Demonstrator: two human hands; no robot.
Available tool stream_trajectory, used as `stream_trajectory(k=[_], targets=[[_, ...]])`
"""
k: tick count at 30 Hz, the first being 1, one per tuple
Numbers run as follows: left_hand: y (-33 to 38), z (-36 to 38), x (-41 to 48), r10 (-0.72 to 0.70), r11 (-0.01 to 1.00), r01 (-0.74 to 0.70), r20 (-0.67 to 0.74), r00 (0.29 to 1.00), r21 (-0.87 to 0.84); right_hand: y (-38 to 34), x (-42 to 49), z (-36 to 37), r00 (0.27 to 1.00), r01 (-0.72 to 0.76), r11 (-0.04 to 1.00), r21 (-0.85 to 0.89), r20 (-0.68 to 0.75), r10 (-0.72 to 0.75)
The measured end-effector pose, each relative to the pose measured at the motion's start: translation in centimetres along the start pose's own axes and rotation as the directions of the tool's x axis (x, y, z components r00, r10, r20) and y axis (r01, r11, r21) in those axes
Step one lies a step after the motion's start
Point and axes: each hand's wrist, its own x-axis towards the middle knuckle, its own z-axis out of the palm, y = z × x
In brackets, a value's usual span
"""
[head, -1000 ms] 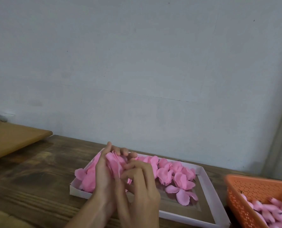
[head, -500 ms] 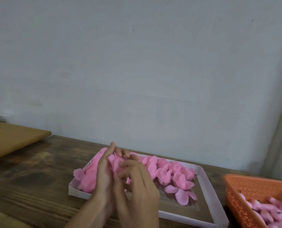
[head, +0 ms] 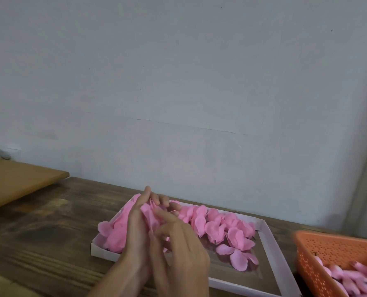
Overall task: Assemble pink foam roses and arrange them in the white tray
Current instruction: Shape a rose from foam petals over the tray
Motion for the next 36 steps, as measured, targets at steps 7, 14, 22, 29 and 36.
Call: stream_trajectory(k=[7, 14, 22, 29, 36], targets=[[0.3, 0.2, -0.1, -0.046, 0.998, 0.046, 0.0, 0.999, -0.036, -0.1, 0.3, 0.2, 0.999, -0.031, 0.999, -0.037, -0.009, 0.03], [-0.3, 0.3, -0.7, 0.0, 1.0, 0.001, -0.023, 1.0, 0.028, -0.3, 0.8, 0.1, 0.995, -0.093, 0.993, -0.078, -0.038, 0.09], [-0.6, -0.1, -0.5, -0.007, 1.0, 0.006, 0.015, 1.0, 0.026, 0.0, 0.9, -0.4, 0.999, -0.033, 0.986, -0.163, -0.009, 0.032], [-0.3, 0.0, -0.7, -0.013, 0.998, 0.012, 0.018, 1.0, 0.058, 0.0, 1.0, 0.0, 0.997, -0.031, 0.995, -0.095, -0.069, 0.025], [0.1, 0.8, -0.6, -0.003, 1.0, 0.003, -0.009, 1.0, 0.017, -0.1, 1.2, 0.0, 0.997, -0.08, 0.993, -0.086, -0.021, 0.078]])
